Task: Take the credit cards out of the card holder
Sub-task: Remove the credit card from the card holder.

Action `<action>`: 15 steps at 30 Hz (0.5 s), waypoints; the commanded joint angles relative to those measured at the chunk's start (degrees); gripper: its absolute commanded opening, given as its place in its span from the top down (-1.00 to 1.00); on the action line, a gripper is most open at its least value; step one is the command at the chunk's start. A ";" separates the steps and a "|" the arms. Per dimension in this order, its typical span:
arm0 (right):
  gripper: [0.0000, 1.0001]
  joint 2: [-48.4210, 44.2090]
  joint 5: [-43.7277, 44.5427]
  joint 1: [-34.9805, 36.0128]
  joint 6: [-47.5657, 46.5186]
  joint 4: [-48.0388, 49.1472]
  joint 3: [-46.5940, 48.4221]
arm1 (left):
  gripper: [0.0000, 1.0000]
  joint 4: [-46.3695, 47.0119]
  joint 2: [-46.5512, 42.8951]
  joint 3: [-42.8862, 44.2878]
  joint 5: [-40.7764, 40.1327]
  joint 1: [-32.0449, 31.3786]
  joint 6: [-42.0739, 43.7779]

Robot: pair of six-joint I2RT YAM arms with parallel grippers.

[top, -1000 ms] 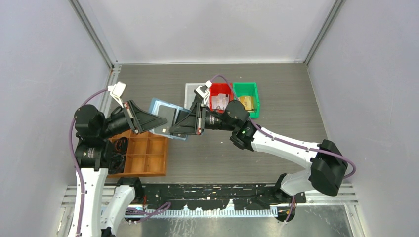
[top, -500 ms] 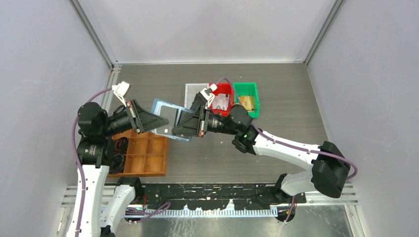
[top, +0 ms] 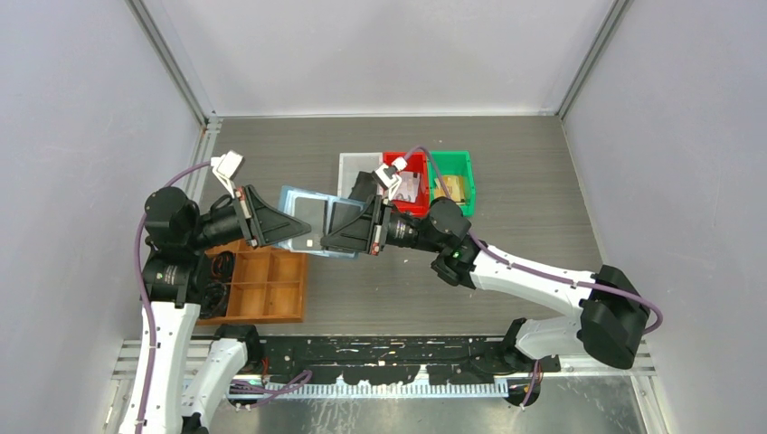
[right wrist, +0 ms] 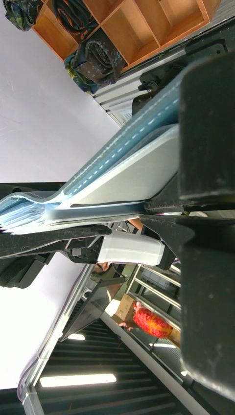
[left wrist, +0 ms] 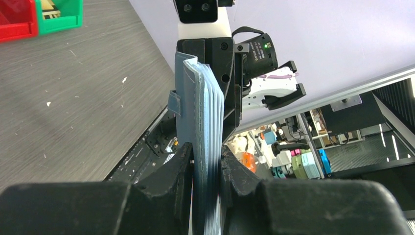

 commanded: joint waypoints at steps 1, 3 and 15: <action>0.99 -2.38 2.37 -1.09 -1.82 0.55 -0.73 | 0.77 2.62 -1.09 3.17 4.38 0.00 -1.47; 0.99 -2.22 2.11 -1.09 -1.90 0.59 -0.64 | 0.77 2.64 -1.19 3.13 4.42 0.01 -1.41; 0.33 -0.98 2.58 -1.97 -2.60 -2.69 3.87 | 1.00 1.63 -1.81 2.95 5.43 -0.03 0.28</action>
